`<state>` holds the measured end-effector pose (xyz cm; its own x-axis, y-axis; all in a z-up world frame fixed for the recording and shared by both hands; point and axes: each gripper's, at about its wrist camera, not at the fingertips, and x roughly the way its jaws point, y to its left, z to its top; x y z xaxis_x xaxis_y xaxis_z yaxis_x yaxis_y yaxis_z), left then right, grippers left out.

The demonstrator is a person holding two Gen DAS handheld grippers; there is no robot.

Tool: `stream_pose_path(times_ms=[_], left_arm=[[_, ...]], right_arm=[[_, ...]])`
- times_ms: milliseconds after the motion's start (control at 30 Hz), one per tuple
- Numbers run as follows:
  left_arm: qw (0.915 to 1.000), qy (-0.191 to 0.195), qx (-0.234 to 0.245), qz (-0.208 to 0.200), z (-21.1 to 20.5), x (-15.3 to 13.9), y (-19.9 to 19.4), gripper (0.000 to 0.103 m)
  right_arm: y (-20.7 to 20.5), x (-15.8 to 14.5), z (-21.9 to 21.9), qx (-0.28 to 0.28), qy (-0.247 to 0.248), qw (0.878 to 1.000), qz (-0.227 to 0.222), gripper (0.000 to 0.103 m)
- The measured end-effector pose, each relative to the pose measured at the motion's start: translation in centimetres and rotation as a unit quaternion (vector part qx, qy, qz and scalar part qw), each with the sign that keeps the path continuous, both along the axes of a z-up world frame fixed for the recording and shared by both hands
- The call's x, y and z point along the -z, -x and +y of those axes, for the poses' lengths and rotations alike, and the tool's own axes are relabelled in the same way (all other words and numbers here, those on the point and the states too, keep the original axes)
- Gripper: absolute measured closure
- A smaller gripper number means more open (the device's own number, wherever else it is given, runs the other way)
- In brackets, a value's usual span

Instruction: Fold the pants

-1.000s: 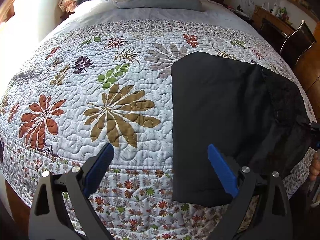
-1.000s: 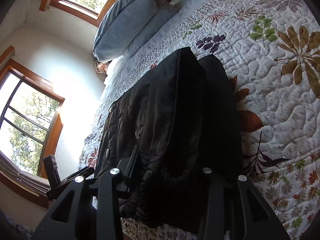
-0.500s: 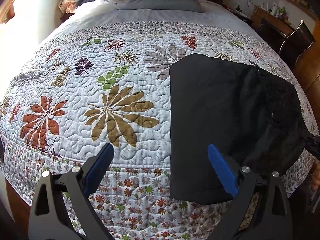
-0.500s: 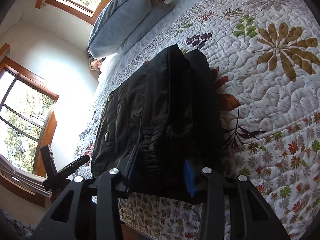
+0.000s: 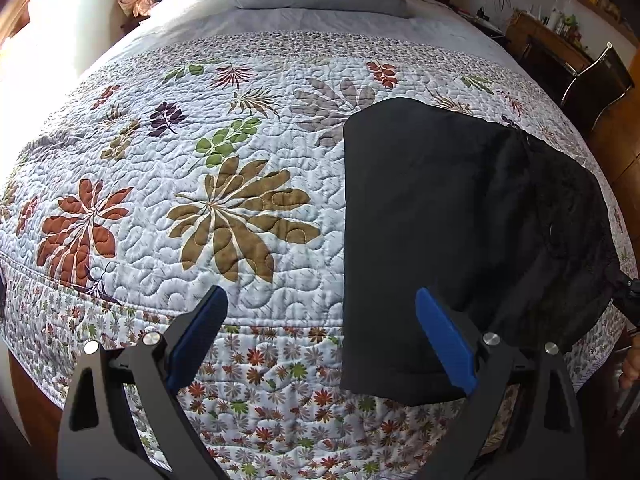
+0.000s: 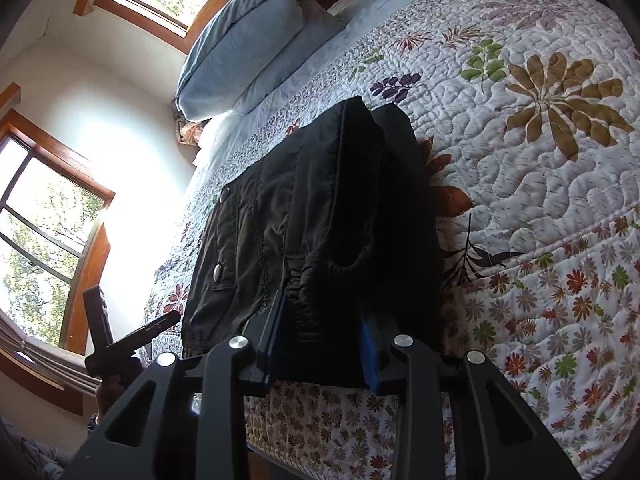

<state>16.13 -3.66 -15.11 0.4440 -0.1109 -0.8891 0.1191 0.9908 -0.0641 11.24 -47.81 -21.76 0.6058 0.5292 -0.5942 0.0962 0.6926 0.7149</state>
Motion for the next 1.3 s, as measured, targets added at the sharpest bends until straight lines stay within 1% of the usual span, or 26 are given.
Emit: stream_pose_path(times_ms=[200, 300, 333, 367, 400, 433, 467, 500, 533, 567, 600, 667, 733, 800, 867, 1000, 1100, 1133, 1200, 1267, 1300], left_arm=[[0.9999, 0.013, -0.005, 0.010, 0.5, 0.4, -0.1, 0.008], [0.9996, 0.023, 0.003, 0.014, 0.6, 0.3, 0.0, 0.008], [0.9994, 0.028, 0.008, 0.018, 0.7, 0.2, 0.0, 0.008], [0.9991, 0.034, 0.013, 0.022, 0.9, 0.2, 0.0, 0.008], [0.9983, 0.046, 0.019, 0.029, 1.2, 0.2, -0.1, 0.008], [0.9960, 0.072, 0.029, 0.043, 1.6, 0.2, -0.2, 0.008], [0.9915, 0.107, 0.039, 0.062, 2.1, 0.4, -0.3, 0.008], [0.9845, 0.146, 0.046, 0.085, 2.7, 0.8, -0.6, 0.008], [0.9756, 0.185, 0.048, 0.107, 3.3, 1.2, -0.9, 0.008], [0.9673, 0.217, 0.049, 0.122, 3.8, 1.7, -1.2, 0.008], [0.9604, 0.238, 0.049, 0.136, 4.2, 2.2, -1.5, 0.008], [0.9523, 0.247, 0.054, 0.171, 4.4, 3.4, -2.2, 0.008], [0.9461, 0.253, 0.062, 0.192, 4.4, 4.3, -2.7, 0.008], [0.9403, 0.265, 0.065, 0.204, 4.3, 5.0, -3.0, 0.008], [0.9322, 0.283, 0.064, 0.216, 4.3, 5.5, -3.3, 0.008], [0.9188, 0.315, 0.066, 0.228, 3.5, 6.2, -3.4, 0.008], [0.9187, 0.312, 0.069, 0.233, 2.5, 6.8, -3.4, 0.008], [0.9175, 0.313, 0.070, 0.236, 2.1, 7.0, -3.5, 0.008], [0.9138, 0.320, 0.071, 0.240, 1.5, 7.4, -3.6, 0.008], [0.9063, 0.336, 0.074, 0.246, 0.8, 7.8, -3.8, 0.008], [0.9079, 0.332, 0.070, 0.246, 0.5, 7.9, -4.0, 0.008]], right_arm=[[-0.1, 1.2, -0.1, 0.003, -0.007, 1.000, 0.006, 0.070], [-0.1, 1.0, -0.4, 0.006, -0.025, 1.000, 0.004, 0.067], [0.0, 0.7, -0.5, 0.006, -0.028, 1.000, 0.003, 0.063], [0.2, 0.3, -0.7, 0.011, -0.026, 1.000, 0.002, 0.061], [0.4, -0.1, -1.0, 0.014, -0.026, 1.000, -0.002, 0.053], [0.5, -0.5, -1.3, 0.017, -0.028, 0.999, -0.005, 0.042], [0.8, -0.9, -1.8, 0.023, -0.032, 0.999, -0.010, 0.038], [1.0, -1.3, -2.3, 0.026, -0.039, 0.999, -0.013, 0.033], [1.1, -1.5, -2.9, 0.026, -0.047, 0.998, -0.016, 0.030], [1.2, -1.7, -3.4, 0.029, -0.053, 0.998, -0.015, 0.025], [1.2, -1.8, -4.0, 0.033, -0.055, 0.998, -0.011, 0.020], [1.1, -1.7, -4.7, 0.027, -0.062, 0.998, -0.004, 0.018], [1.1, -1.5, -5.3, 0.024, -0.067, 0.997, 0.002, 0.015], [1.0, -1.0, -5.4, 0.018, -0.076, 0.997, 0.007, 0.015], [1.0, -0.5, -5.5, 0.015, -0.087, 0.996, 0.011, 0.015], [0.7, 0.5, -5.0, 0.005, -0.101, 0.995, 0.015, 0.015], [0.4, 1.2, -4.9, 0.005, -0.108, 0.994, 0.020, 0.015], [0.5, 1.3, -4.9, 0.004, -0.112, 0.994, 0.020, 0.015], [0.3, 1.6, -5.0, 0.003, -0.119, 0.993, 0.017, 0.015], [0.1, 1.8, -5.2, 0.000, -0.132, 0.991, 0.014, 0.015], [0.1, 2.0, -5.3, 0.001, -0.136, 0.991, 0.017, 0.013]])
